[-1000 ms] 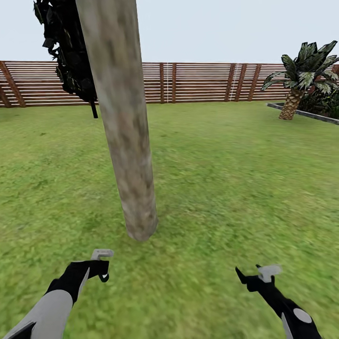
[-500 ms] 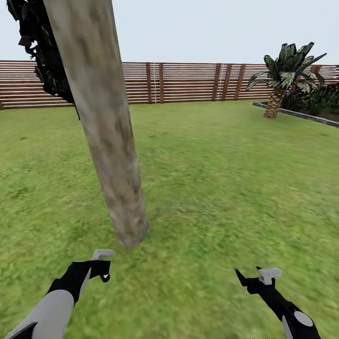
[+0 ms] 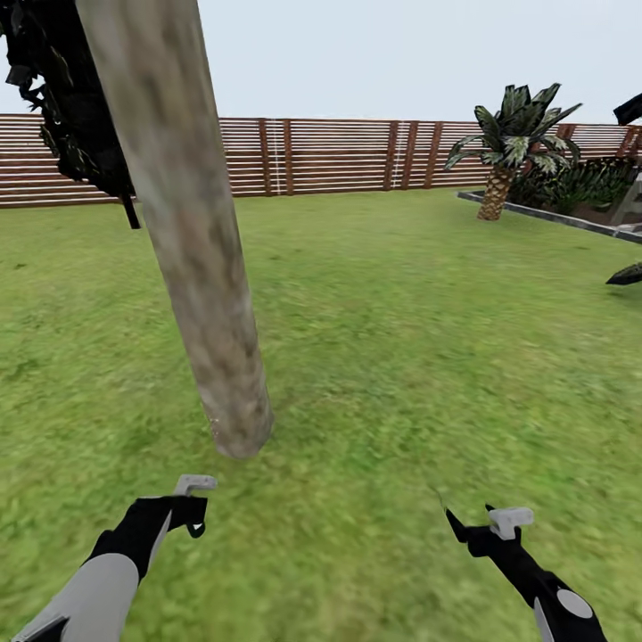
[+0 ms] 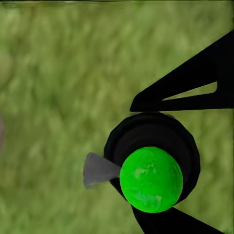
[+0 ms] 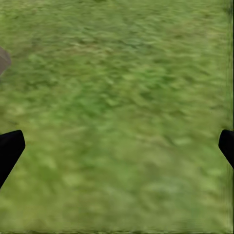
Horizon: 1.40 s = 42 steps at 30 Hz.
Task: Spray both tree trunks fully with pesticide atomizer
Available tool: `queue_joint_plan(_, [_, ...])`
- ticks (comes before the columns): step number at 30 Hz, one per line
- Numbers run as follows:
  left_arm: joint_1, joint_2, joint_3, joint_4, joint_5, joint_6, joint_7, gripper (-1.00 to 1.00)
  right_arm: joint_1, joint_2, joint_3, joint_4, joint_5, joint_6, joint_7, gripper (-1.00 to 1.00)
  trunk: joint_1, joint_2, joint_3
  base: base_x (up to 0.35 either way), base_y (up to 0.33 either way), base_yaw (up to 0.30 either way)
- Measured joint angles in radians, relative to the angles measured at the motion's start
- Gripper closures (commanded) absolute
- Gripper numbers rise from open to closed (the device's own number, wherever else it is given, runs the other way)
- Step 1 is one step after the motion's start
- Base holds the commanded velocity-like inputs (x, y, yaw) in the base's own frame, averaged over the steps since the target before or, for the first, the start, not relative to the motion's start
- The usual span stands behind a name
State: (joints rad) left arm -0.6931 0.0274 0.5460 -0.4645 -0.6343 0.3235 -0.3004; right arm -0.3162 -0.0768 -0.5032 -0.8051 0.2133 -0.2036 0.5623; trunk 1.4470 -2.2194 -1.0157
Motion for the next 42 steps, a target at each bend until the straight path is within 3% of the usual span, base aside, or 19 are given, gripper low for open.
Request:
queue_joint_plan(2, [0.0, -0.004, -0.016, -0.001, 0.0, 0.001, 0.0, 1.0, 0.0, -0.001, -0.009, 0.0, 0.0, 0.0, 0.0, -1.0, 0.0, 0.0, 0.0, -0.116, 0.272, -0.277])
queue_joint_plan(5, [0.0, -0.001, -0.033, -0.002, 0.0, 0.001, 0.0, 1.0, 0.0, 0.001, -0.057, 0.0, 0.0, 0.0, 0.002, -1.0, 0.0, 0.0, 0.0, -0.032, 0.1, -0.075])
queue_joint_plan(9, [-0.005, 0.011, -0.027, -0.018, 0.005, 0.004, -0.011, 1.0, 0.0, 0.002, -0.061, 0.001, 0.001, 0.0, 0.002, -1.0, 0.0, 0.0, 0.0, -0.003, 0.009, -0.006])
queue_joint_plan(13, [-0.014, 0.011, -0.03, -0.123, 0.004, 0.168, -0.043, 1.0, 0.0, 0.005, -0.061, 0.001, 0.001, 0.0, 0.002, -1.0, 0.0, 0.0, 0.0, -0.169, 0.0, 0.0])
queue_joint_plan(16, [-0.018, 0.008, -0.031, -0.278, 0.006, 0.27, -0.172, 1.0, 0.0, 0.004, -0.062, 0.0, 0.0, 0.0, 0.003, -1.0, 0.0, 0.0, 0.0, -0.264, 0.0, 0.0])
queue_joint_plan(18, [-0.019, 0.011, -0.038, -0.311, 0.006, 0.304, -0.233, 1.0, 0.0, 0.004, -0.062, -0.001, 0.0, 0.0, 0.002, -1.0, 0.0, 0.0, 0.0, -0.071, 0.0, 0.0])
queue_joint_plan(20, [-0.043, 0.013, -0.113, -0.371, 0.006, 0.342, -0.271, 1.0, 0.0, 0.004, -0.062, -0.001, 0.0, -0.001, 0.002, -1.0, 0.0, 0.0, 0.0, -0.01, 0.0, 0.0])
queue_joint_plan(22, [-0.08, 0.013, -0.163, -0.42, 0.004, 0.442, -0.28, 1.0, 0.0, 0.004, -0.063, -0.001, 0.0, -0.001, 0.002, -1.0, 0.0, 0.0, 0.0, -0.002, 0.0, 0.0])
queue_joint_plan(24, [-0.104, 0.013, -0.178, -0.445, 0.007, 0.486, -0.295, 1.0, 0.0, 0.004, -0.063, -0.001, 0.0, -0.001, 0.002, -1.0, 0.0, 0.0, 0.0, 0.0, 0.0, 0.0])
queue_joint_plan(27, [-0.127, 0.031, -0.186, -0.46, 0.003, 0.506, -0.339, 1.0, 0.0, 0.003, -0.063, -0.001, 0.0, -0.001, 0.002, -1.0, 0.0, 0.0, 0.0, 0.0, 0.0, 0.0])
queue_joint_plan(32, [-0.123, 0.045, -0.188, -0.453, -0.002, 0.508, -0.355, 1.0, 0.0, 0.002, -0.063, 0.0, 0.0, -0.001, 0.002, -1.0, 0.0, 0.0, 0.0, -0.146, 0.066, 0.0])
queue_joint_plan(35, [-0.13, 0.09, -0.186, -0.451, -0.005, 0.507, -0.357, 1.0, 0.0, 0.003, -0.063, -0.001, 0.0, -0.001, 0.002, -1.0, 0.0, 0.0, 0.0, -0.151, 0.087, 0.0])
queue_joint_plan(38, [-0.139, 0.101, -0.186, -0.456, 0.01, 0.513, -0.358, 1.0, 0.0, 0.002, -0.063, -0.001, 0.0, -0.001, 0.002, -1.0, 0.0, 0.0, 0.0, -0.025, 0.015, 0.0])
queue_joint_plan(40, [-0.198, 0.103, -0.187, -0.451, 0.012, 0.534, -0.371, 1.0, 0.0, 0.003, -0.063, -0.001, 0.0, -0.001, 0.002, -1.0, 0.0, 0.0, 0.0, -0.005, 0.003, 0.0])
queue_joint_plan(42, [-0.268, 0.104, -0.189, -0.447, 0.012, 0.604, -0.412, 1.0, 0.0, 0.003, -0.063, -0.002, 0.0, -0.001, 0.002, -1.0, 0.0, 0.0, 0.0, -0.001, 0.001, 0.0])
